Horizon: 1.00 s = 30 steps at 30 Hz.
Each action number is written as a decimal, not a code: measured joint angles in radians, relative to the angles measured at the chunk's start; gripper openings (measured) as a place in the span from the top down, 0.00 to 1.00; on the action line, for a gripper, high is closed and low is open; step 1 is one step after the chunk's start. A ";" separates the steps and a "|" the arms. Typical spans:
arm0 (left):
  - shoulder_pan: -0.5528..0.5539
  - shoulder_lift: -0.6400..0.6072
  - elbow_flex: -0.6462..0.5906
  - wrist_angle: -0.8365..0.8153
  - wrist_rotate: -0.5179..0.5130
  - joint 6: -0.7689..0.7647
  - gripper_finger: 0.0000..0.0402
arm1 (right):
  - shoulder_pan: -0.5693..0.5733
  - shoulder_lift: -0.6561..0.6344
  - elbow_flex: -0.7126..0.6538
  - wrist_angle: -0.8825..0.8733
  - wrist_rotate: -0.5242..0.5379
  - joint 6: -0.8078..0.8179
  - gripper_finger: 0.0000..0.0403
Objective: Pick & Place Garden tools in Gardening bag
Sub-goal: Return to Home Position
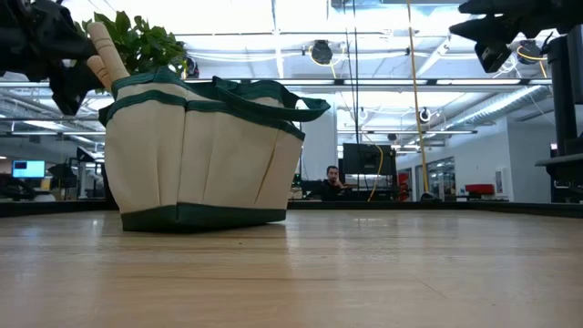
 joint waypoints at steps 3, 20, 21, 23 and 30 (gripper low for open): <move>0.028 0.000 0.000 0.020 0.079 0.039 0.55 | 0.000 0.011 0.000 -0.004 -0.085 0.006 0.68; 0.110 -0.001 0.000 -0.121 0.320 0.169 0.55 | 0.000 0.008 -0.088 0.087 -0.055 -0.083 0.68; 0.110 -0.001 0.000 -0.122 0.322 0.173 0.55 | 0.000 -0.002 -0.100 0.092 -0.054 -0.071 0.68; 0.110 -0.001 0.000 -0.125 0.323 0.179 0.55 | 0.000 -0.035 -0.121 0.092 -0.053 -0.051 0.68; 0.110 -0.001 0.000 -0.154 0.323 0.185 0.55 | 0.000 -0.213 -0.193 0.086 -0.048 -0.048 0.68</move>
